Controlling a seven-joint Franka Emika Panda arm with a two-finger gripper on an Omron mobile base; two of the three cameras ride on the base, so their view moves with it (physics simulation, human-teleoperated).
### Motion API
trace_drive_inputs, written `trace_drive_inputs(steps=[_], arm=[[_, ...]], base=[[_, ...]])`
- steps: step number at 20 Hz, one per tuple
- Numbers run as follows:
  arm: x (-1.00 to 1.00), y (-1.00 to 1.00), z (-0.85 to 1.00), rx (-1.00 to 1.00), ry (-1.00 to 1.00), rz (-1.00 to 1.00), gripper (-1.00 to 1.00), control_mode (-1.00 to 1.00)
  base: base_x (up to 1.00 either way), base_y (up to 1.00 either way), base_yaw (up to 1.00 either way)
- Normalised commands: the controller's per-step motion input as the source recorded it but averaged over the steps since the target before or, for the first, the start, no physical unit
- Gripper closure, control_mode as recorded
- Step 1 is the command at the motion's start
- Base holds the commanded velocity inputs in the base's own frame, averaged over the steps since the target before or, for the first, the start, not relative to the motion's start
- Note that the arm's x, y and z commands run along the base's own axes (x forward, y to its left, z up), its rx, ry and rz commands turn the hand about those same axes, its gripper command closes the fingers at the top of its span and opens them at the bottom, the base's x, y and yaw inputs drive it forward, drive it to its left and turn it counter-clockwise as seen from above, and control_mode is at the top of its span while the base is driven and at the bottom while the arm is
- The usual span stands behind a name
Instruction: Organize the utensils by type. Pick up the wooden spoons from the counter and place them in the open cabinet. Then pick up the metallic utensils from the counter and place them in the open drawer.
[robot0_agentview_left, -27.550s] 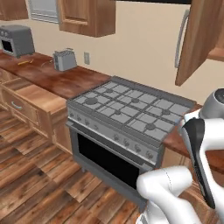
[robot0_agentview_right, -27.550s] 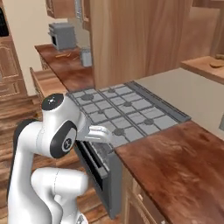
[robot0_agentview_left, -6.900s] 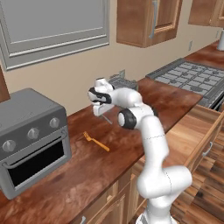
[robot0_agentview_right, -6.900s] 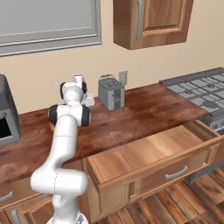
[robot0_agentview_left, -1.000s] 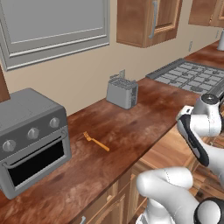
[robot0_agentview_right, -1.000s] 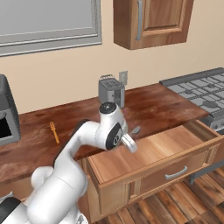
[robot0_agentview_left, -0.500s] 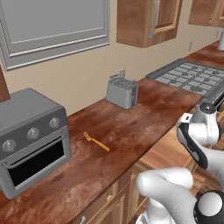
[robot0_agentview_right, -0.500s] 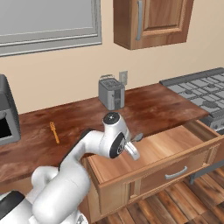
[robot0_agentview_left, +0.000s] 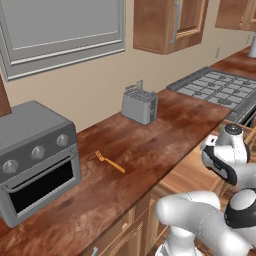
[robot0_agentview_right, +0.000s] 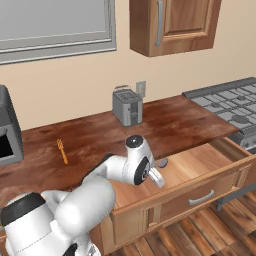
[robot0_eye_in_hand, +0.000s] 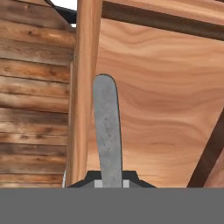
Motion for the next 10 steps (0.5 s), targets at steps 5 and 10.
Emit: trace_drive_inputs(steps=[5, 10], arm=[[0.30, -0.21, -0.24, 0.00, 0.08, 0.00, 1.00, -1.00], [0.31, -0.26, -0.25, 0.00, 0.06, -0.01, 1.00, -1.00]], base=[[0.00, 0.00, 0.00], [0.00, 0.00, 0.00]])
